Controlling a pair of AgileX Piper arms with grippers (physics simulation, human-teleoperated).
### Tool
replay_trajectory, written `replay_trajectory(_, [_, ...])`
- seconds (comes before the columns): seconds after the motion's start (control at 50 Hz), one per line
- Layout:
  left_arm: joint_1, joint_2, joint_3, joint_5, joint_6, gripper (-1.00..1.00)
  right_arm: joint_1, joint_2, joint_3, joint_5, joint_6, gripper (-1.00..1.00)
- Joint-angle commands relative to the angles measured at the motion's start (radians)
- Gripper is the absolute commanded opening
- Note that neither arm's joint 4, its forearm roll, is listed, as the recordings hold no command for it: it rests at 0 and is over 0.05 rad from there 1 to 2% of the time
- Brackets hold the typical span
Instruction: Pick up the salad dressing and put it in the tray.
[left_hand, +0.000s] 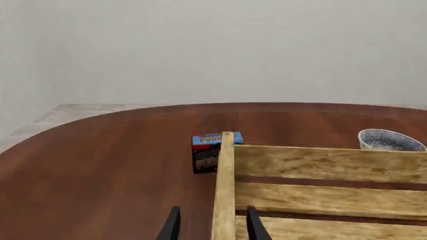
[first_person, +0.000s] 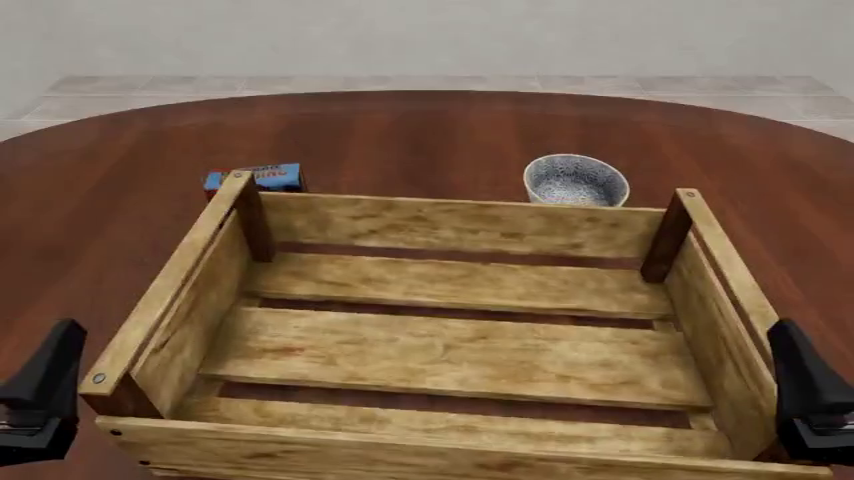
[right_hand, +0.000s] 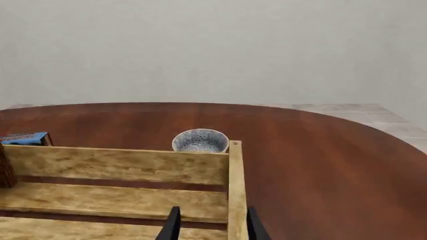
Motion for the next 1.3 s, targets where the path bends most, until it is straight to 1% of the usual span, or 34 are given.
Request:
replay_trajectory(0.02, [0.003, 0.005, -0.001, -0.003, 0.005, 1.00, -0.002, 0.002, -0.004, 0.003, 0.001, 1.00])
replay_trajectory(0.36, [0.002, -0.002, 0.000, 0.005, 0.009, 1.00, 0.001, 0.005, -0.003, 0.003, 0.016, 1.00])
replay_trajectory(0.4, [-0.003, -0.002, -0.005, 0.010, -0.001, 1.00, 0.001, 0.006, -0.002, 0.002, 0.016, 1.00])
replay_trajectory(0.46, [-0.006, -0.002, -0.036, 0.034, -0.011, 1.00, 0.002, 0.006, -0.002, 0.002, 0.020, 1.00])
replay_trajectory(0.56, [-0.006, -0.002, -0.072, 0.065, 0.002, 1.00, 0.003, 0.008, -0.002, 0.002, 0.025, 1.00])
replay_trajectory(0.6, [0.002, -0.001, -0.085, 0.080, 0.007, 1.00, 0.002, 0.013, -0.003, 0.001, 0.029, 1.00])
replay_trajectory(0.64, [0.021, 0.000, -0.099, 0.102, 0.043, 1.00, 0.001, 0.015, -0.004, 0.002, 0.034, 1.00])
replay_trajectory(0.72, [0.022, 0.002, -0.146, 0.149, 0.038, 1.00, -0.001, 0.022, -0.003, -0.002, 0.043, 1.00])
replay_trajectory(0.82, [0.042, 0.010, -0.182, 0.181, 0.063, 1.00, -0.004, 0.034, -0.003, -0.011, 0.053, 1.00])
replay_trajectory(1.0, [0.058, 0.029, -0.207, 0.213, 0.069, 1.00, -0.008, 0.035, -0.003, -0.012, 0.059, 1.00])
replay_trajectory(1.14, [0.101, 0.045, -0.232, 0.256, 0.089, 1.00, -0.007, 0.039, -0.002, -0.017, 0.060, 1.00])
replay_trajectory(1.2, [0.117, 0.066, -0.241, 0.271, 0.071, 1.00, -0.007, 0.040, -0.003, -0.016, 0.060, 1.00])
replay_trajectory(1.26, [0.132, 0.073, -0.241, 0.276, 0.081, 1.00, -0.007, 0.041, -0.004, -0.017, 0.060, 1.00])
replay_trajectory(1.3, [0.137, 0.070, -0.248, 0.289, 0.075, 1.00, -0.008, 0.038, -0.002, -0.016, 0.061, 1.00])
